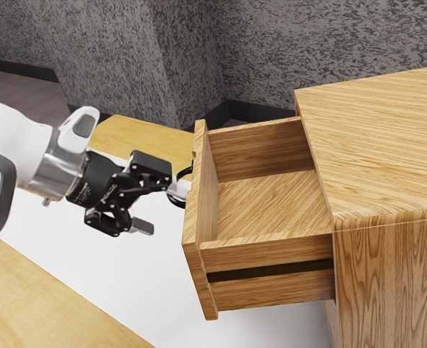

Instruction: Pull the drawer handle with one arm to open the drawer

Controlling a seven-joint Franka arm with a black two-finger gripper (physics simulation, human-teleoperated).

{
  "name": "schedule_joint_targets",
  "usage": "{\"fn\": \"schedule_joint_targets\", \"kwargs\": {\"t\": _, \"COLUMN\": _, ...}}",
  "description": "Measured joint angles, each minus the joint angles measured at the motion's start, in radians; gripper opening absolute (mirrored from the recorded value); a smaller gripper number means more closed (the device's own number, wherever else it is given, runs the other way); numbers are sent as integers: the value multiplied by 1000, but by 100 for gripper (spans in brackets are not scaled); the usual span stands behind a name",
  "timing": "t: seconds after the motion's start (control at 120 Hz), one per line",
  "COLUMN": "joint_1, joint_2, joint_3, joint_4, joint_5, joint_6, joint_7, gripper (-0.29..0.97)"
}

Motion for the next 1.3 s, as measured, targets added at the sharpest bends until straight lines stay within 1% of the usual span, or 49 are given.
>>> {"fn": "schedule_joint_targets", "kwargs": {"t": 0.308, "joint_1": 18, "joint_2": -20, "joint_3": 1, "joint_4": -19, "joint_5": -4, "joint_6": -24, "joint_7": -30, "gripper": 68}}
{"fn": "schedule_joint_targets", "kwargs": {"t": 0.575, "joint_1": 65, "joint_2": -66, "joint_3": 2, "joint_4": -57, "joint_5": -2, "joint_6": -63, "joint_7": -57, "gripper": 68}}
{"fn": "schedule_joint_targets", "kwargs": {"t": 0.958, "joint_1": 116, "joint_2": -124, "joint_3": -6, "joint_4": -71, "joint_5": 92, "joint_6": -131, "joint_7": -115, "gripper": 68}}
{"fn": "schedule_joint_targets", "kwargs": {"t": 1.108, "joint_1": 135, "joint_2": -152, "joint_3": -6, "joint_4": -76, "joint_5": 113, "joint_6": -155, "joint_7": -131, "gripper": 68}}
{"fn": "schedule_joint_targets", "kwargs": {"t": 1.2, "joint_1": 153, "joint_2": -184, "joint_3": -7, "joint_4": -93, "joint_5": 111, "joint_6": -167, "joint_7": -139, "gripper": 68}}
{"fn": "schedule_joint_targets", "kwargs": {"t": 1.3, "joint_1": 157, "joint_2": -212, "joint_3": -10, "joint_4": -108, "joint_5": 130, "joint_6": -181, "joint_7": -147, "gripper": 68}}
